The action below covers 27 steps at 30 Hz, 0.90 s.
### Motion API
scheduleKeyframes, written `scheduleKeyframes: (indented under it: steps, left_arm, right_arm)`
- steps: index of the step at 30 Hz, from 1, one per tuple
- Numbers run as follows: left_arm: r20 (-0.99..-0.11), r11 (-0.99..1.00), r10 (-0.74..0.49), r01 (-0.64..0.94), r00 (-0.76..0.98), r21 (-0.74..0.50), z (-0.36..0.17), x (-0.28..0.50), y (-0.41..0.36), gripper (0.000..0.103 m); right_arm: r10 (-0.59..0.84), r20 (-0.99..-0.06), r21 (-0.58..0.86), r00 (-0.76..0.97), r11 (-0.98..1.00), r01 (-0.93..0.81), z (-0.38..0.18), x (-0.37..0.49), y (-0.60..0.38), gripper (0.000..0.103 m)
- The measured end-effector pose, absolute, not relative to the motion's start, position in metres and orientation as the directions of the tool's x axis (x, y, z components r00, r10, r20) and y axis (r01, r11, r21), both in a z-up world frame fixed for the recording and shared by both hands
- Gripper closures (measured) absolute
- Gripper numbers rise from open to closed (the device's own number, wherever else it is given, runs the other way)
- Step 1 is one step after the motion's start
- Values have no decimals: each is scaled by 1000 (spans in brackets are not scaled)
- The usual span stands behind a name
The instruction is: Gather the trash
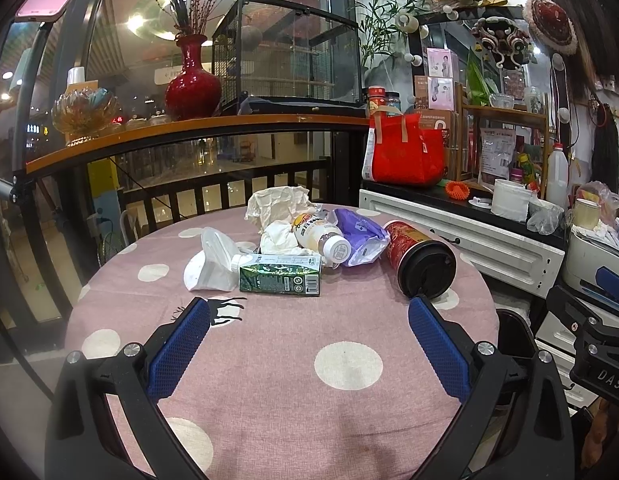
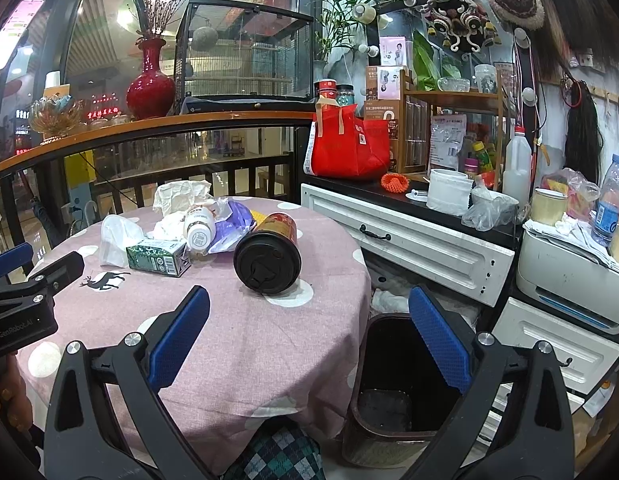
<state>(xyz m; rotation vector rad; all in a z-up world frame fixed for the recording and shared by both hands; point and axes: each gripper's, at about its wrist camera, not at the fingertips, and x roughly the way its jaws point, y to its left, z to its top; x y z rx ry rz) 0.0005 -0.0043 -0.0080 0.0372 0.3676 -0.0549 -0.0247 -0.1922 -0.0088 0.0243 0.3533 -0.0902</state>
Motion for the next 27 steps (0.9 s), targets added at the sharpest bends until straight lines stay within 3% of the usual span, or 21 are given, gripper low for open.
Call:
scheduleKeyframes:
  steps: [27]
  left_arm:
    - [-371,998,-44,60,928,31,-12,4,-3,5]
  right_arm:
    - [-85,-354,9,931,996,94,-10,-22,-193,5]
